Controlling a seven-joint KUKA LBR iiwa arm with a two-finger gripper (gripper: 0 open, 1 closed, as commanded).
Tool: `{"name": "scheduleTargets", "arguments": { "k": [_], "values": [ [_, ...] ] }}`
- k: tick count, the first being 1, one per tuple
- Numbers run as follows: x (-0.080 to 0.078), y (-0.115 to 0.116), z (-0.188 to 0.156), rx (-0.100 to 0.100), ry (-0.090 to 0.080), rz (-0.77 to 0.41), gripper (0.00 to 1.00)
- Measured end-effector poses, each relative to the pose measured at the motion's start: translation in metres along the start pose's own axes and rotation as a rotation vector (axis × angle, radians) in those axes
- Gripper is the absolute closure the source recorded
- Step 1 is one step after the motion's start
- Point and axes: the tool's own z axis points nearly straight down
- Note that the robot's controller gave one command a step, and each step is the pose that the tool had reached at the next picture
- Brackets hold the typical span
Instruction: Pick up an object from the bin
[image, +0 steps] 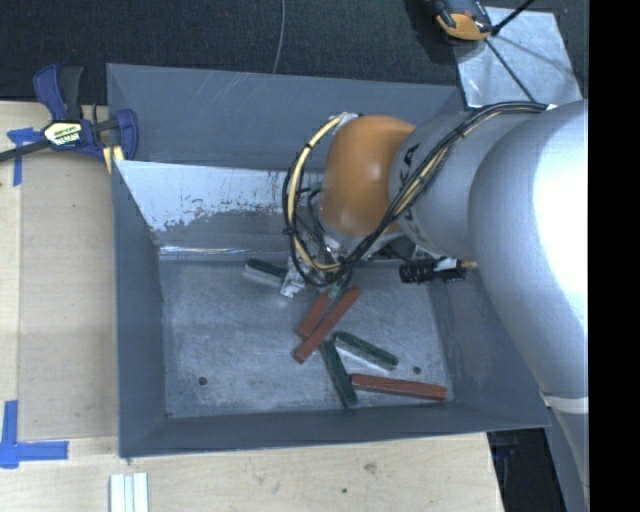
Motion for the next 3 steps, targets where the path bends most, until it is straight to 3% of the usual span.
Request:
{"name": "scheduleTargets", "arguments": {
  "k": [1, 2, 3],
  "values": [
    [0.000, 0.000, 0.000, 0.000, 0.000, 0.000, 1.00],
    [0.008, -0.004, -0.046, 0.013, 0.026, 0.004, 1.00],
    [-0.007, 0.013, -0.081, 0.011, 0.019, 0.120, 1.00]
  ]
}}
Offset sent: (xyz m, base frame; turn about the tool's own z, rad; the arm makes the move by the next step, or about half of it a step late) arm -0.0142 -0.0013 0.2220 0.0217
